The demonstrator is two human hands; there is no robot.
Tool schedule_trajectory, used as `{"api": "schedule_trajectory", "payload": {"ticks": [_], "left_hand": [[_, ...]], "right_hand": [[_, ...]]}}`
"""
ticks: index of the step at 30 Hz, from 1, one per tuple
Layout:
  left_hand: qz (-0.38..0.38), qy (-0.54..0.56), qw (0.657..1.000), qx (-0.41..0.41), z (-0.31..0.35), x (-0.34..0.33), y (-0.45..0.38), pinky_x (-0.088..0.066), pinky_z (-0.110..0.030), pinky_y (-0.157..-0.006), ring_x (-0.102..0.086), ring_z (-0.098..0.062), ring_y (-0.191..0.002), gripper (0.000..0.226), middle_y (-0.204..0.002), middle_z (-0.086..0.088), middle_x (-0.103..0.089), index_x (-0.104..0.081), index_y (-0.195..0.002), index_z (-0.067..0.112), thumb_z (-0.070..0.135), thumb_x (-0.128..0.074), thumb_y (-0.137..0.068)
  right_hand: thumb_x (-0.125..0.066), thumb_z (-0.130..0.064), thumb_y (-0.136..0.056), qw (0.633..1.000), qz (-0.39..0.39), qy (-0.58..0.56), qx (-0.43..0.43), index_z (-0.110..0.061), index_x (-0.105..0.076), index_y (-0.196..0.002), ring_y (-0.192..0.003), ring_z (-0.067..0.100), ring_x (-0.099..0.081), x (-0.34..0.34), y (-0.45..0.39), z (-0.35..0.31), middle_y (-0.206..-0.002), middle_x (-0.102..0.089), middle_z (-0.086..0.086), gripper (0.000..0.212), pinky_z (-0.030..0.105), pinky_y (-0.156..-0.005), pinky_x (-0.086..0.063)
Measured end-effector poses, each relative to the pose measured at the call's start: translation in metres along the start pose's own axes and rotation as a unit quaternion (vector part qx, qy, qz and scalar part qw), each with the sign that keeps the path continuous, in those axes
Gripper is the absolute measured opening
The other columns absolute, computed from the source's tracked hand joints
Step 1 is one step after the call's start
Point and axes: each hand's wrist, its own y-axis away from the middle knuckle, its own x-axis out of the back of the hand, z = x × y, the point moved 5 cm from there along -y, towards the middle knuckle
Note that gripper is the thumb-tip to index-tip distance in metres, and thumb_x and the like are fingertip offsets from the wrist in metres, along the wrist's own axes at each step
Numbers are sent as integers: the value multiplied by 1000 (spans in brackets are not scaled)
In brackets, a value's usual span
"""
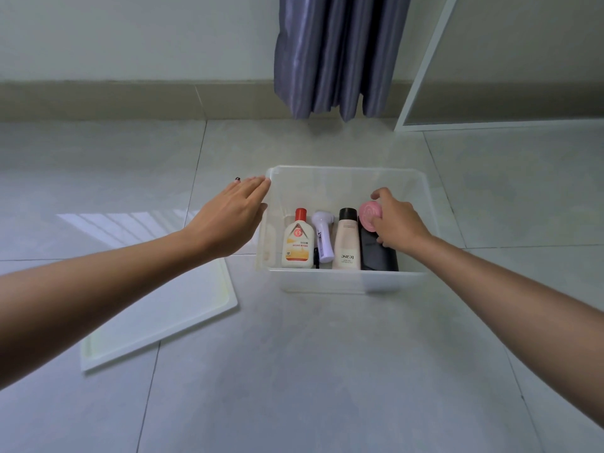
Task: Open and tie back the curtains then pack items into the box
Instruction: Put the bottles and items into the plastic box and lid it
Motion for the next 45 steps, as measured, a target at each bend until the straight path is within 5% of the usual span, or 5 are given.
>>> {"api": "schedule_trajectory", "payload": {"ticks": [13,20,33,38,45], "left_hand": [[4,-8,1000,-6,-1,-1,1,-20,-37,-115,-34,-29,-136,48,-148,-16,-36,-28,-145,2,18,-36,-101],[4,-6,1000,-9,0,-1,1,-21,-38,-115,-34,-30,-137,48,-148,-17,-36,-28,-145,1,18,-36,-101],[-28,-56,997,49,-60,-7,21,-21,-42,-116,-33,-30,-137,56,-150,-17,-32,-27,-145,0,29,-40,-99],[-29,-50,995,82,-83,-1,31,-18,-42,-117,-32,-29,-137,56,-151,-15,-31,-26,-145,0,30,-39,-100],[-53,13,941,334,-176,-9,92,-34,-51,-102,-40,-38,-123,48,-133,-22,-44,-37,-127,-2,35,-43,-97]], "right_hand": [[-54,-19,-91,993,21,109,37,-13,-45,-137,-108,40,-54,0,4,-2,-129,-45,16,47,38,-86,-44],[-63,-31,-88,984,25,167,53,-6,-50,-123,-97,39,-57,1,6,-4,-118,-49,16,45,35,-71,-41],[-54,-26,-89,988,98,112,50,-13,-47,-128,-96,33,-56,25,8,-27,-125,-49,11,41,33,-72,-40],[-56,-20,-88,965,188,-4,185,-14,-58,-111,-78,18,-59,48,30,-102,-103,-60,3,24,29,-68,-43],[-62,-25,-85,945,-66,-101,304,-21,-53,-122,-89,16,-62,-11,92,-258,-106,-62,-1,38,27,-79,-47]]}}
